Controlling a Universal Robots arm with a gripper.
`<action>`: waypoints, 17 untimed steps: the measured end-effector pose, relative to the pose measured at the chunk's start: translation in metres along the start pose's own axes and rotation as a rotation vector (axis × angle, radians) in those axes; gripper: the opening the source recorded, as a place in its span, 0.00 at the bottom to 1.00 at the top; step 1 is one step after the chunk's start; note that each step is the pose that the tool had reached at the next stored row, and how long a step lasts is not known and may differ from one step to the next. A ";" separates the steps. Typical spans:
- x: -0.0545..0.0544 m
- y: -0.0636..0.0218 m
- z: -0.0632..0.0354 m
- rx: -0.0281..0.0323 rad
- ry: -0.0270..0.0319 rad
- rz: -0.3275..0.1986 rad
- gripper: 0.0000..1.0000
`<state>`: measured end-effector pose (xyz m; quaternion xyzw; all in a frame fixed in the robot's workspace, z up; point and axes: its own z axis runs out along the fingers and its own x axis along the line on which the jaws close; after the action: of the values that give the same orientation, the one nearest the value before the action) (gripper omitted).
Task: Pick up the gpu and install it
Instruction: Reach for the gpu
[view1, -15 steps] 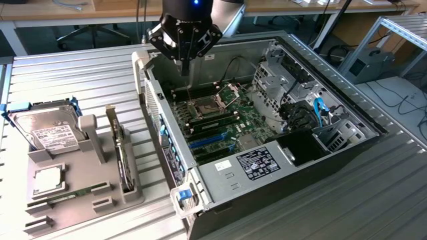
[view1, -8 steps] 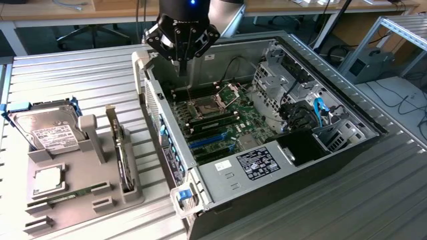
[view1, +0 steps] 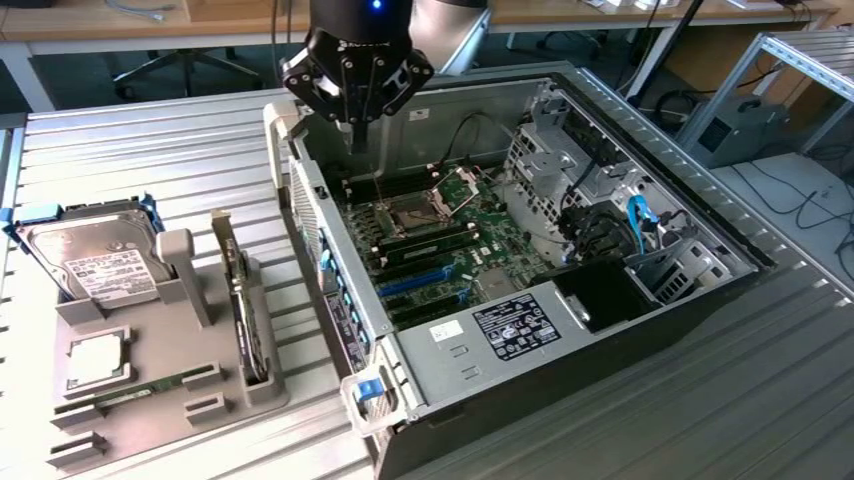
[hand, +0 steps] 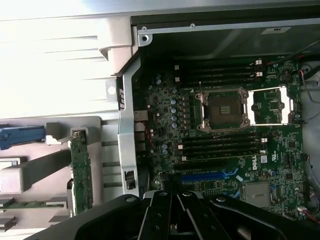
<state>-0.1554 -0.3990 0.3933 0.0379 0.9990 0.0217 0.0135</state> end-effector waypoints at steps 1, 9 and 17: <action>0.001 0.0000 -0.0001 0.0001 0.0000 0.000 0.11; 0.006 -0.0004 -0.0001 0.0000 0.0000 0.000 0.11; 0.011 -0.0008 -0.0002 0.0000 0.0000 0.000 0.11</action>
<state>-0.1661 -0.3989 0.3932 0.0379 0.9990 0.0217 0.0135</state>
